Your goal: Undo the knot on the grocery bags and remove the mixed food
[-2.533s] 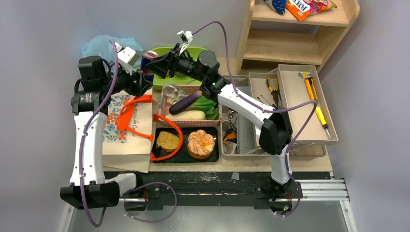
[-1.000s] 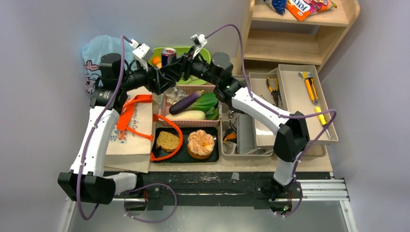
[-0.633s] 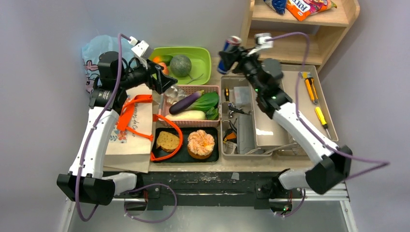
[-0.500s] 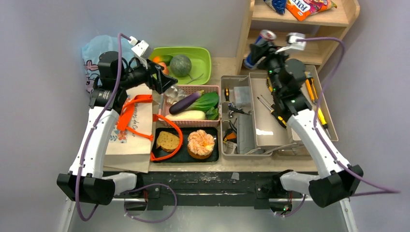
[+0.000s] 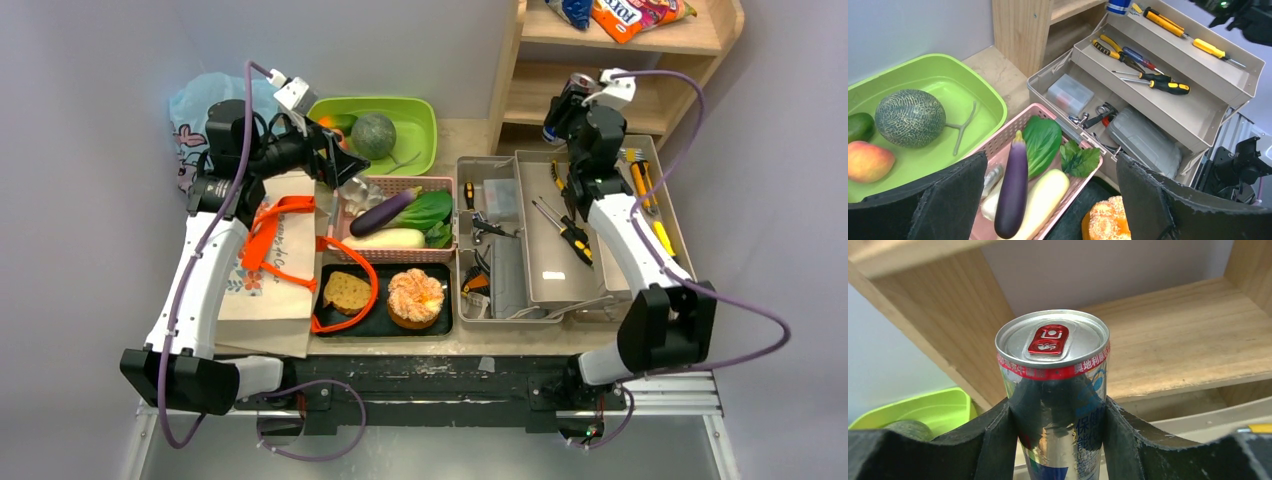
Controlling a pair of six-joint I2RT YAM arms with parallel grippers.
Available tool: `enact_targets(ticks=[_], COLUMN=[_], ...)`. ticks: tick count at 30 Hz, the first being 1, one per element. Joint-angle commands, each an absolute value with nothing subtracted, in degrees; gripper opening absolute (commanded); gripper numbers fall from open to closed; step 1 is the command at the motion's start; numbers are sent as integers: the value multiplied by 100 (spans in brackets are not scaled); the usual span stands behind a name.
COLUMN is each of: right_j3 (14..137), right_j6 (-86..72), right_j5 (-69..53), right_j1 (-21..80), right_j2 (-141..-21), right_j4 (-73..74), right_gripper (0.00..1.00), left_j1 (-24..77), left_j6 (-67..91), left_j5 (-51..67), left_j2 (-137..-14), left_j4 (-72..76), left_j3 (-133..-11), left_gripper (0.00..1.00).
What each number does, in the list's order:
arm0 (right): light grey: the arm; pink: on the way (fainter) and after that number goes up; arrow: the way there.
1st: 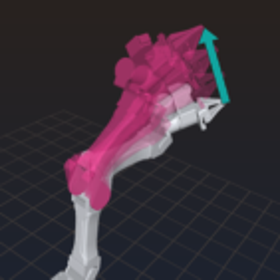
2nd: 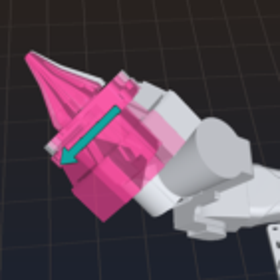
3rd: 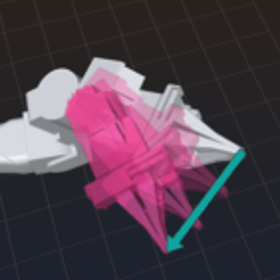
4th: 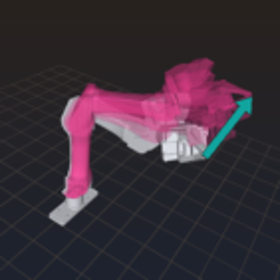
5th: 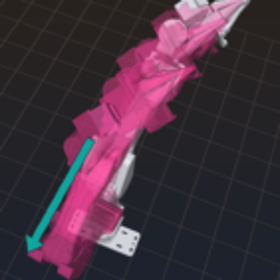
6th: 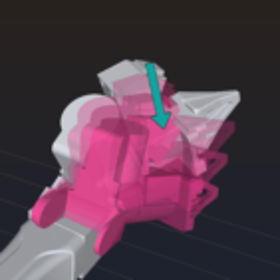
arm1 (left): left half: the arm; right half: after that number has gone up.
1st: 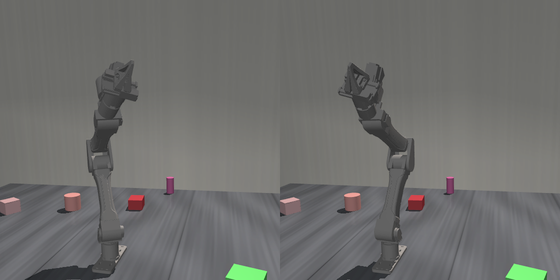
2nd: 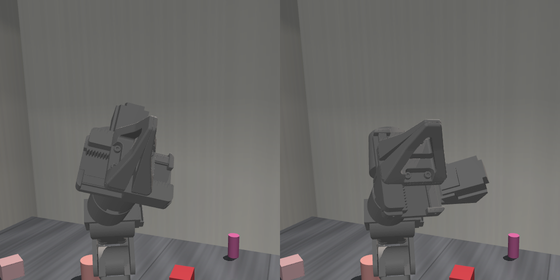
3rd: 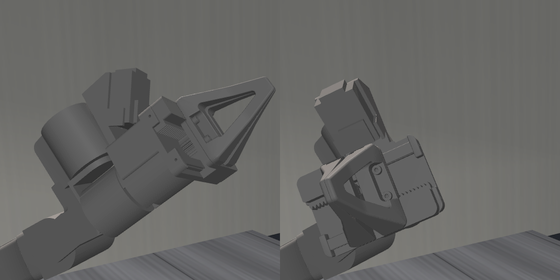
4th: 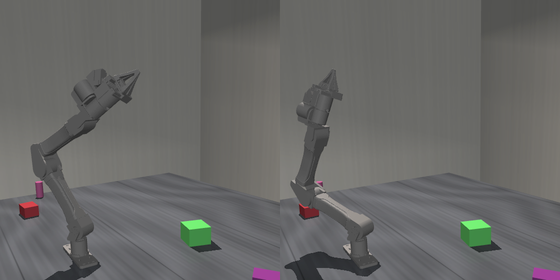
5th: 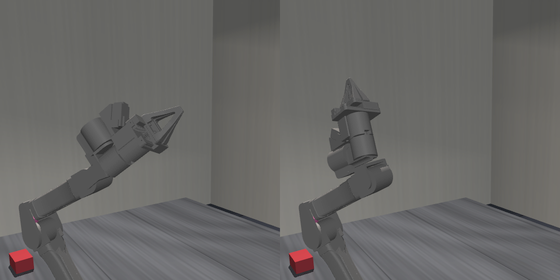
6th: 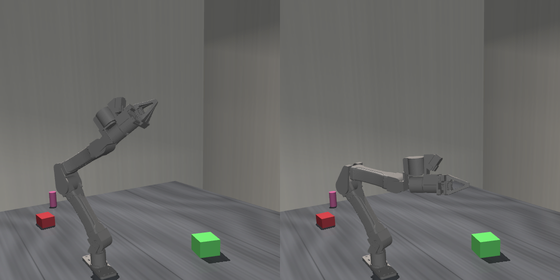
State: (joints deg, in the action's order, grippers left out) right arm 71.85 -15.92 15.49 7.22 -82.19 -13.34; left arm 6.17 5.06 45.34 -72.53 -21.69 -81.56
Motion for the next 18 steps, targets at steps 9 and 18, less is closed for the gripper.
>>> enact_targets(ticks=[9,18], right_j3=[7462,8206], right_j6=[-363,-76], right_j5=[1044,928], right_j1=[738,738], right_j2=[-9676,-10563], right_j4=[-5353,-5713], right_gripper=[0,0], left_j1=[633,633], left_j6=[63,-234], left_j5=[4210,4109], left_j2=[-6851,-6746], left_j4=[-2420,-2512], left_j3=[-8205,-8108], left_gripper=[100,100])
